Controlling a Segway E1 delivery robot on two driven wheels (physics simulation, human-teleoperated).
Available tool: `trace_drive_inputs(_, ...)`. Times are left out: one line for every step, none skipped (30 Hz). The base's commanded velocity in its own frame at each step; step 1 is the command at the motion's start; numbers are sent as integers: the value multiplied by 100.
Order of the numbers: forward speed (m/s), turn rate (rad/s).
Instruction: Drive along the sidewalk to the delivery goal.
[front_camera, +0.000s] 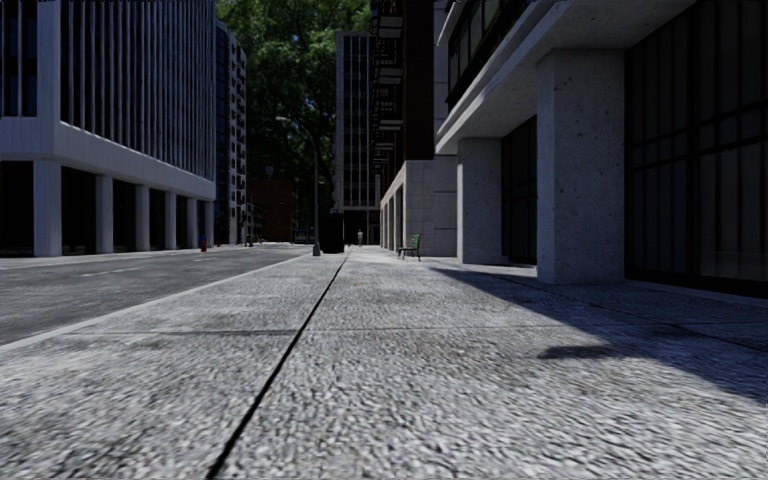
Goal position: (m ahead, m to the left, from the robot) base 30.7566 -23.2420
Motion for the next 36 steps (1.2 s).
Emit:
trace_drive_inputs(200, -28)
trace_drive_inputs(200, -28)
trace_drive_inputs(200, -28)
trace_drive_inputs(200, -25)
trace_drive_inputs(200, -12)
trace_drive_inputs(200, -12)
trace_drive_inputs(200, 0)
trace_drive_inputs(200, 0)
trace_drive_inputs(200, 0)
trace_drive_inputs(200, 0)
trace_drive_inputs(200, 0)
trace_drive_inputs(200, 0)
trace_drive_inputs(200, 0)
trace_drive_inputs(200, 0)
trace_drive_inputs(200, 0)
trace_drive_inputs(200, 0)
trace_drive_inputs(200, 0)
trace_drive_inputs(200, 0)
trace_drive_inputs(200, 0)
trace_drive_inputs(200, 0)
trace_drive_inputs(200, 0)
trace_drive_inputs(200, 0)
trace_drive_inputs(200, 0)
trace_drive_inputs(200, 0)
trace_drive_inputs(200, 0)
trace_drive_inputs(200, 0)
trace_drive_inputs(200, 0)
trace_drive_inputs(200, 0)
trace_drive_inputs(200, 0)
trace_drive_inputs(200, 0)
trace_drive_inputs(200, 0)
trace_drive_inputs(200, 0)
trace_drive_inputs(200, 0)
trace_drive_inputs(200, 0)
trace_drive_inputs(200, 0)
trace_drive_inputs(200, 0)
